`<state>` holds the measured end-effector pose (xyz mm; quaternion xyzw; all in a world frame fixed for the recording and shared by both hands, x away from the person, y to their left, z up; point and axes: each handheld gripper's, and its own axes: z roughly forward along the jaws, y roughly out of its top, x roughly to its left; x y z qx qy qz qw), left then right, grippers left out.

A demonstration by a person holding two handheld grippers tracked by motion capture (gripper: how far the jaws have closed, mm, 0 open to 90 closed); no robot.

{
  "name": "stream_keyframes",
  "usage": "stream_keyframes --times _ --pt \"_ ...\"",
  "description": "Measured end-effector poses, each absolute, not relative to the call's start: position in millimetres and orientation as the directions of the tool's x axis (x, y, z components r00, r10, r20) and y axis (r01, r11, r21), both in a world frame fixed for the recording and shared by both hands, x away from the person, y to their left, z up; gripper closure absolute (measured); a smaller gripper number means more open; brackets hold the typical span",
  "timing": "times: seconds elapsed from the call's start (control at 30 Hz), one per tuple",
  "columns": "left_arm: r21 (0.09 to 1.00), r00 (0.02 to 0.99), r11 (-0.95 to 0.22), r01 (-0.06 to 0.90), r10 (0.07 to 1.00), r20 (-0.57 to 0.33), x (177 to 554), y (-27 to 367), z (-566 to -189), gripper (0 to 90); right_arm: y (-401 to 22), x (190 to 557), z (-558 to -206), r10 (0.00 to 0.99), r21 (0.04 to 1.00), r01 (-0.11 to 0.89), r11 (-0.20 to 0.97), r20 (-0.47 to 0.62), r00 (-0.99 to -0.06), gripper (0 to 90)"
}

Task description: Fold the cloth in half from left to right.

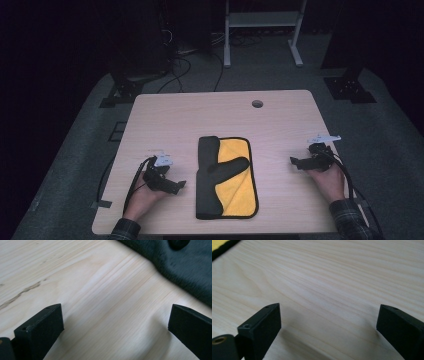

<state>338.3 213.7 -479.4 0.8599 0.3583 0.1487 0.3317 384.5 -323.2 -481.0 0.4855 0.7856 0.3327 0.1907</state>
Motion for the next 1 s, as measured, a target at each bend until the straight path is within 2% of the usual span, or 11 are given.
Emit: stream_keyframes --times 0.1,0.27,0.4,0.5,1.0 --pt "0.708 0.705 -0.506 0.492 0.709 0.016 335 224 -483 0.0 -317 382 -476 0.876 0.708 0.625 0.328 0.02 -0.483 5.4" --pt "0.711 0.695 -0.496 0.498 0.719 0.014 334 232 -483 0.0 -309 381 -469 0.857 0.722 0.608 0.332 0.038 -0.513 6.0" --pt "0.713 0.69 -0.492 0.5 0.724 0.015 334 232 -483 0.0 -300 381 -465 0.838 0.722 0.598 0.347 0.047 -0.543 6.7" --pt "0.713 0.69 -0.492 0.5 0.723 0.015 334 232 -483 0.0 -293 381 -462 0.821 0.725 0.589 0.357 0.058 -0.568 12.4" --pt "0.714 0.681 -0.484 0.506 0.732 0.014 334 230 -484 0.0 -252 388 -450 0.737 0.74 0.543 0.397 0.096 -0.67 15.6"
